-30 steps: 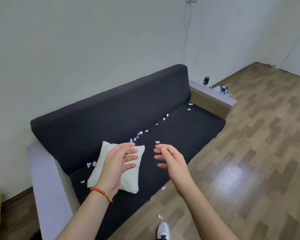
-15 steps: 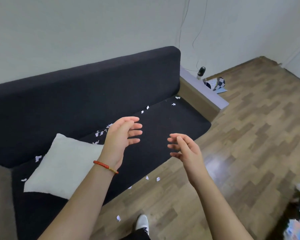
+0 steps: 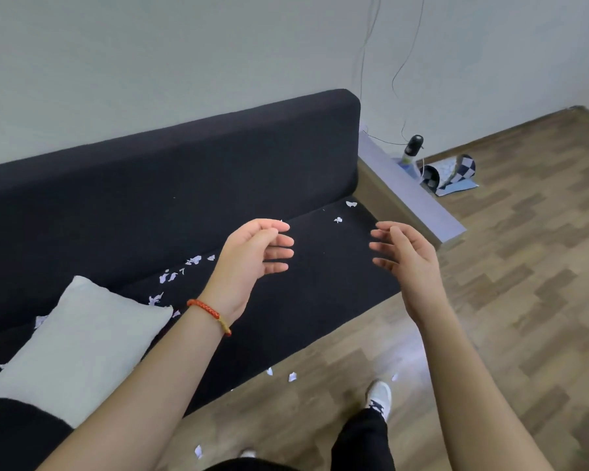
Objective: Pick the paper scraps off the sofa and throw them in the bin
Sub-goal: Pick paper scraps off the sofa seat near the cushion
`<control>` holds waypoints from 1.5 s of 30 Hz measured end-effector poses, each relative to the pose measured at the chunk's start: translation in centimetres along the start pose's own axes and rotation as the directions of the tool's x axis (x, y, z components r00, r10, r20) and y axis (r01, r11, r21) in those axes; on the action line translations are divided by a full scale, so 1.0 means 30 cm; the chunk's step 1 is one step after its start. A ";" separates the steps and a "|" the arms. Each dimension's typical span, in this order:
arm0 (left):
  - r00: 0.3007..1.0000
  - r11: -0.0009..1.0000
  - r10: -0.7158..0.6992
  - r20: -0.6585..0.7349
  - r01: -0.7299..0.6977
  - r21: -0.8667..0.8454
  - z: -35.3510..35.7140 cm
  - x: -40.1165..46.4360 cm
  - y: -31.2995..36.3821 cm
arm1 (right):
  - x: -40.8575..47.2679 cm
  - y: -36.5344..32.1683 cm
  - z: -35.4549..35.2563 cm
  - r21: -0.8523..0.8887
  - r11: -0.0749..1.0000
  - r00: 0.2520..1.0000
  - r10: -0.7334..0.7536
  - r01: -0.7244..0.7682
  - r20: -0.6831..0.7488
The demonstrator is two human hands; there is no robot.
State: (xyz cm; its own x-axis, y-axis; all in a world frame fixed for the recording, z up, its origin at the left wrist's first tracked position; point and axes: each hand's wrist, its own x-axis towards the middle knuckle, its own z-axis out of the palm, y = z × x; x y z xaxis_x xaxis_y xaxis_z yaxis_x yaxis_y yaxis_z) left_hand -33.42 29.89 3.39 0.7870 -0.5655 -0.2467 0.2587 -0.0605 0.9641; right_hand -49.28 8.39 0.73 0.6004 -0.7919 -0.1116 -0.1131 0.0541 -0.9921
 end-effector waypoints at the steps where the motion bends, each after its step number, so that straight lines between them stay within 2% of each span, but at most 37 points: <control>1: 1.000 1.000 -0.001 -0.014 0.001 -0.003 0.054 0.043 -0.009 | 0.080 0.010 -0.055 -0.002 1.000 1.000 0.004 -0.004 -0.001; 4: 0.996 1.000 0.000 -0.089 -0.001 -0.018 0.238 0.194 -0.049 | 0.343 0.061 -0.216 -0.008 1.000 0.999 0.021 -0.020 0.043; 11: 0.936 0.993 -0.034 -0.351 -0.009 -0.120 0.730 0.521 -0.164 | 0.945 0.217 -0.490 -0.118 0.989 0.950 0.121 -0.090 0.288; 17: 0.894 0.988 -0.095 -0.438 0.030 -0.153 0.960 0.628 -0.113 | 1.216 0.257 -0.573 -0.178 0.973 0.898 0.208 -0.149 0.387; 25: 0.858 0.987 -0.077 -0.508 -0.007 -0.161 1.019 0.650 -0.026 | 1.372 0.206 -0.572 -0.197 0.965 0.873 0.240 -0.170 0.424; 33: 0.879 0.983 -0.068 -0.472 -0.023 -0.185 0.986 0.637 -0.022 | 1.382 0.155 -0.547 -0.244 0.956 0.879 0.251 -0.160 0.405; 39: 0.870 0.980 -0.098 -0.484 0.000 -0.200 0.965 0.693 -0.053 | 1.477 0.202 -0.504 -0.318 0.939 0.888 0.255 -0.133 0.383; 45: 0.838 0.975 -0.143 -0.526 0.027 -0.223 0.937 0.852 -0.090 | 1.721 0.353 -0.384 -0.433 0.894 0.860 0.307 -0.115 0.406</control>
State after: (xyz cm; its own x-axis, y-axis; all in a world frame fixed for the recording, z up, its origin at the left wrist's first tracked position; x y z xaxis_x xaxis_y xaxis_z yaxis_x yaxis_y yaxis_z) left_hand -29.76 -7.51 -2.75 0.9172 -0.0327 -0.3970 0.3981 0.1089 0.9108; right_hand -28.61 -38.94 -14.88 0.8036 -0.4176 -0.4240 -0.5128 -0.1242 -0.8495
